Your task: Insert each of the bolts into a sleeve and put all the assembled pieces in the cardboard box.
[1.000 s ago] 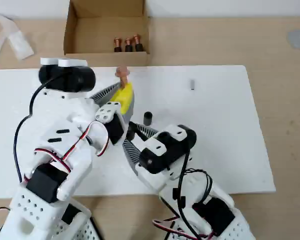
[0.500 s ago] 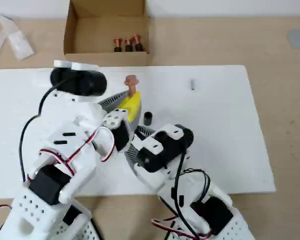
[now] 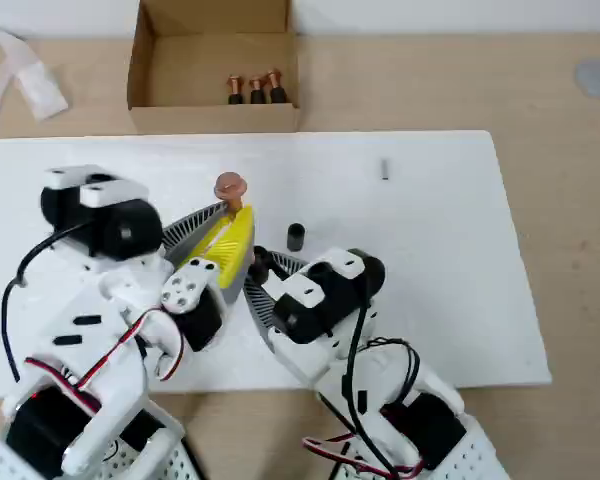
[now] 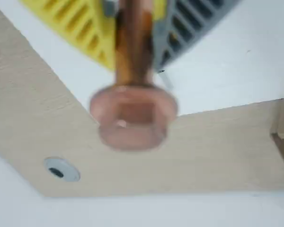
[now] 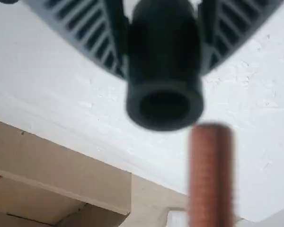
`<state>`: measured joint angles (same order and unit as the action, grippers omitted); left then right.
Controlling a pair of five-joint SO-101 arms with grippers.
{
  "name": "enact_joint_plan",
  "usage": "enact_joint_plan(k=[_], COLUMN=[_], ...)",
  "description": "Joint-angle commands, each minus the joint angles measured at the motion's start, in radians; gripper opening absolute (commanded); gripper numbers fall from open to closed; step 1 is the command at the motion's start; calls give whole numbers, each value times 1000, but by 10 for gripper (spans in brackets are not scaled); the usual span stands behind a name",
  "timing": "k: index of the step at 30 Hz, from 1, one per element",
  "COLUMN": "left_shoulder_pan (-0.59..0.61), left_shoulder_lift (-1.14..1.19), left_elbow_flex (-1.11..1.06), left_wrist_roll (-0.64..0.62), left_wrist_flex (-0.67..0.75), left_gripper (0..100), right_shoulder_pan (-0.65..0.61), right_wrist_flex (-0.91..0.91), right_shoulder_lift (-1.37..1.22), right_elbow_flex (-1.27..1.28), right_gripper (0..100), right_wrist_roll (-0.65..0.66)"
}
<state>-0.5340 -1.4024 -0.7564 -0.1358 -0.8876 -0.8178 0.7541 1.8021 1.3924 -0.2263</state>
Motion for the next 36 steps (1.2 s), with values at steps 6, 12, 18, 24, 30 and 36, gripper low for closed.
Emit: enact_joint_plan(k=[6,12,18,24,30,36], left_shoulder_pan=[-15,-15,-15,-15,-15,-15], left_shoulder_lift=[-7,-5,-5,-5,-5,-10], left_elbow_flex=[32,-60,-104,-124,-172,-178], left_wrist_roll=[2,8,9,9,11,12], left_wrist_flex=[26,143,160,160,161,153], left_gripper=[5,5,5,5,5,5], right_shoulder_pan=[-8,-8,-8,-8,-8,-8], right_wrist_flex=[-2,-2,-2,-2,-2,-2], right_shoulder_lift=[-4,-4,-4,-4,-4,-4], right_elbow_flex=[-4,-4,-4,-4,-4,-4], right_gripper=[9,9,9,9,9,9], right_wrist_roll=[-5,-5,-5,-5,-5,-5])
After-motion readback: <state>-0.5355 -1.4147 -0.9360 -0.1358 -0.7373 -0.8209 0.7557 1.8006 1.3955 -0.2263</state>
